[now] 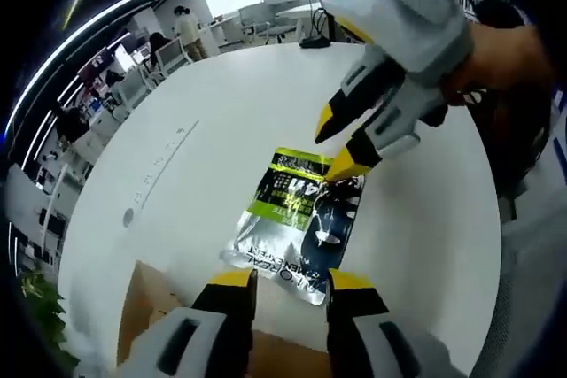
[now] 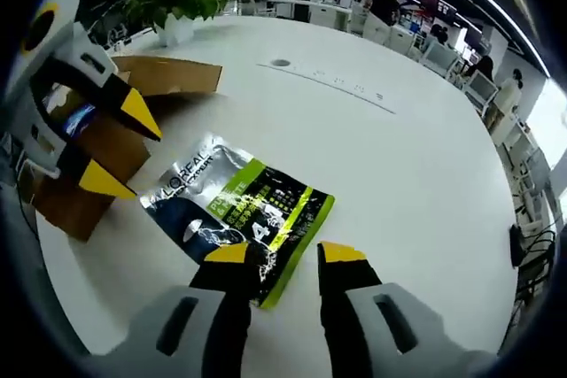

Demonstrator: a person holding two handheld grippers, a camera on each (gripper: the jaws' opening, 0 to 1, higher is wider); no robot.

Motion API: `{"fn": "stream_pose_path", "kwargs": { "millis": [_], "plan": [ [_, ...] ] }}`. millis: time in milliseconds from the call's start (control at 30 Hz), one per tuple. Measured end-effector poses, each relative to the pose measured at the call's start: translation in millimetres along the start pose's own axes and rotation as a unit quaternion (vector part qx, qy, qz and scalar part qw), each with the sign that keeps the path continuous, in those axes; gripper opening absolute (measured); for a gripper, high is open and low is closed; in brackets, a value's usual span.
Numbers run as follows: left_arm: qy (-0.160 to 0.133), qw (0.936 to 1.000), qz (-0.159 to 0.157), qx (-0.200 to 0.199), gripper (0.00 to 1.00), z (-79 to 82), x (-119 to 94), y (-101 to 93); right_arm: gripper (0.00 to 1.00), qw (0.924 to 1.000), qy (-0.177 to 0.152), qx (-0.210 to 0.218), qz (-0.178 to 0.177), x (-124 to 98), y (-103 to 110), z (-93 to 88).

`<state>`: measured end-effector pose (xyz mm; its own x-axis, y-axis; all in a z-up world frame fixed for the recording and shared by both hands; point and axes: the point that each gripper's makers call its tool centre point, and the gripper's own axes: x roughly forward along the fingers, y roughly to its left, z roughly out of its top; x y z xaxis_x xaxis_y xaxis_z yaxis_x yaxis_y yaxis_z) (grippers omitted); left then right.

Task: Operate the shoe box by opening the lid, removing the specified soft item, and placing it in the target area until the item is outside and the box remains undamaged.

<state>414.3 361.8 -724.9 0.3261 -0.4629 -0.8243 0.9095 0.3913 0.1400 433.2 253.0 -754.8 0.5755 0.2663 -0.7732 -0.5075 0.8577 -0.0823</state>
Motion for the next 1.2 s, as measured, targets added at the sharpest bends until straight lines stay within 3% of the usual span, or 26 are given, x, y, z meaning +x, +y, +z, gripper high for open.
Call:
{"fn": "stream_pose_path", "kwargs": {
  "millis": [333,600,800,1033,1200],
  "plan": [
    [-0.051,0.9974,-0.008,-0.049,0.46,5.1,-33,6.4,0.41,0.9998,-0.014,-0.007,0.012,-25,10,14.4],
    [-0.106,0.9896,-0.002,-0.097,0.47,13.8,-65,15.5,0.46,0.9992,-0.024,-0.028,0.013,-47,18,26.2],
    [-0.139,0.9828,0.006,-0.121,0.55,9.6,-91,24.3,0.5,0.9982,-0.044,-0.032,0.026,-63,32,43.1],
    [-0.155,0.9781,0.022,-0.137,0.6,-7.6,-119,34.0,0.53,0.9962,-0.062,-0.037,0.048,-72,57,61.5],
    [-0.176,0.9703,0.033,-0.162,0.64,-22.4,-140,41.2,0.54,0.9944,-0.073,-0.04,0.064,-77,76,74.5]
  ]
}}
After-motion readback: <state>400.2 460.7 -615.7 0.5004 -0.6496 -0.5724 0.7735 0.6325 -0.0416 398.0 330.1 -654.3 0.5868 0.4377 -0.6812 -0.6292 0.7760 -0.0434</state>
